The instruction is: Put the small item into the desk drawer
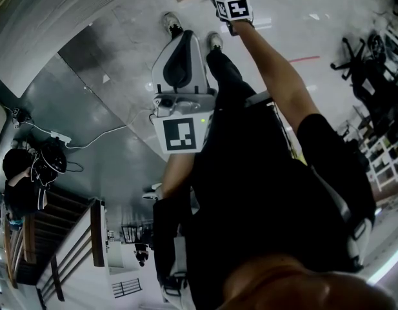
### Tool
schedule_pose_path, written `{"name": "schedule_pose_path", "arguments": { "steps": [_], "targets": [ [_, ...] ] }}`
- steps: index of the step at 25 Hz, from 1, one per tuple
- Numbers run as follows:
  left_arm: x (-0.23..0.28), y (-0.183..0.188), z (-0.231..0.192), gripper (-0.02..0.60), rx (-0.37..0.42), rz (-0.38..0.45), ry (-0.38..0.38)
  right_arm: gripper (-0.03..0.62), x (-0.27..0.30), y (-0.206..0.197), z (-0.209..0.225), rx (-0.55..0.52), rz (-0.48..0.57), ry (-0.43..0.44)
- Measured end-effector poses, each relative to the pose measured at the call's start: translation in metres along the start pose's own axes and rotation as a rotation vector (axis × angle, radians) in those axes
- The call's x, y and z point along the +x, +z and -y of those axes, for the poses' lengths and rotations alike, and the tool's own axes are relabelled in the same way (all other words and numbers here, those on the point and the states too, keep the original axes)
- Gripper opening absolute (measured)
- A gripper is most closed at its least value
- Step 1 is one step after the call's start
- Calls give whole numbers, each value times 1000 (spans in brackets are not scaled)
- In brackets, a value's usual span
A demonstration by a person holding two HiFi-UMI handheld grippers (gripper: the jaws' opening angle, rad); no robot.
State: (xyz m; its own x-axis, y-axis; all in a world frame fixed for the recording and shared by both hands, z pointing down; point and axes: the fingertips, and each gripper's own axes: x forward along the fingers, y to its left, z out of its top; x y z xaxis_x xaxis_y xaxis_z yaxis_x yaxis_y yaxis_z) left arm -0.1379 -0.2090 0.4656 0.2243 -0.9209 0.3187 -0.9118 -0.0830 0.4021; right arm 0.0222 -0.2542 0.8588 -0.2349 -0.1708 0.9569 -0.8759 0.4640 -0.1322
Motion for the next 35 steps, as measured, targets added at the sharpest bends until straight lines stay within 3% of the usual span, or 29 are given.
{"name": "schedule_pose_path", "arguments": {
  "steps": [17,35],
  "targets": [
    [7,-13,-16,-2,-26,-18,12,164,29,0,6,7,-107,-38],
    [6,-21,-19,-2,-48,-27,14,164,40,6,10,1,-116,-67]
  ]
}}
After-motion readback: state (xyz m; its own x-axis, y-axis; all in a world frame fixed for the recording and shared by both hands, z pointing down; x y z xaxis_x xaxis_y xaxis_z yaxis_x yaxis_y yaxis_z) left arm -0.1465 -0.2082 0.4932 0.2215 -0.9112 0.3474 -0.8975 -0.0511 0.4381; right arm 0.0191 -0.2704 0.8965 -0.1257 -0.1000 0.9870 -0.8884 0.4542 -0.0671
